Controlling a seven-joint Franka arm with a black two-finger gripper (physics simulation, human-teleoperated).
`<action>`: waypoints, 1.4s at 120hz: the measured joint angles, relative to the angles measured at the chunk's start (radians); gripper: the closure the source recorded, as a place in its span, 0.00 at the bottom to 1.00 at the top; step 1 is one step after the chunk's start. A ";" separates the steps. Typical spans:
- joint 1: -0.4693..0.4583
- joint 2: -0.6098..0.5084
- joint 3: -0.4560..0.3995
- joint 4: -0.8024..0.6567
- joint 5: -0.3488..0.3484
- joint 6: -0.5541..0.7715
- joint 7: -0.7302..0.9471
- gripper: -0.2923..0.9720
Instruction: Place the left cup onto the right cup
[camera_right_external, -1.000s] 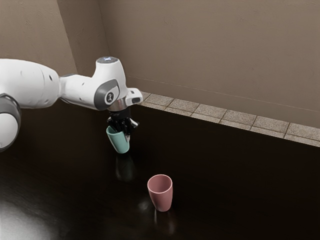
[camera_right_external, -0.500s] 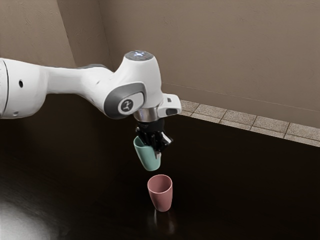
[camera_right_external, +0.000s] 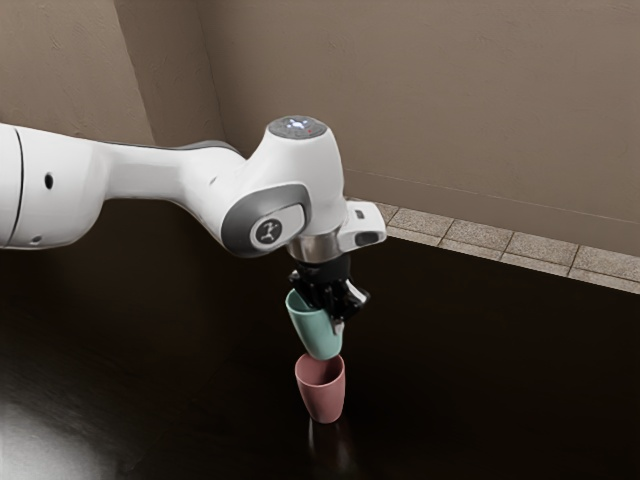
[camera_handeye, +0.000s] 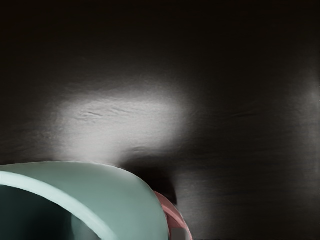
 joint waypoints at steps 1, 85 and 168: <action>-0.001 0.000 0.000 -0.002 0.000 0.000 -0.002 0.85; -0.013 -0.041 -0.009 -0.057 -0.004 0.009 -0.094 0.85; -0.012 -0.033 -0.009 -0.104 -0.011 0.040 -0.130 0.71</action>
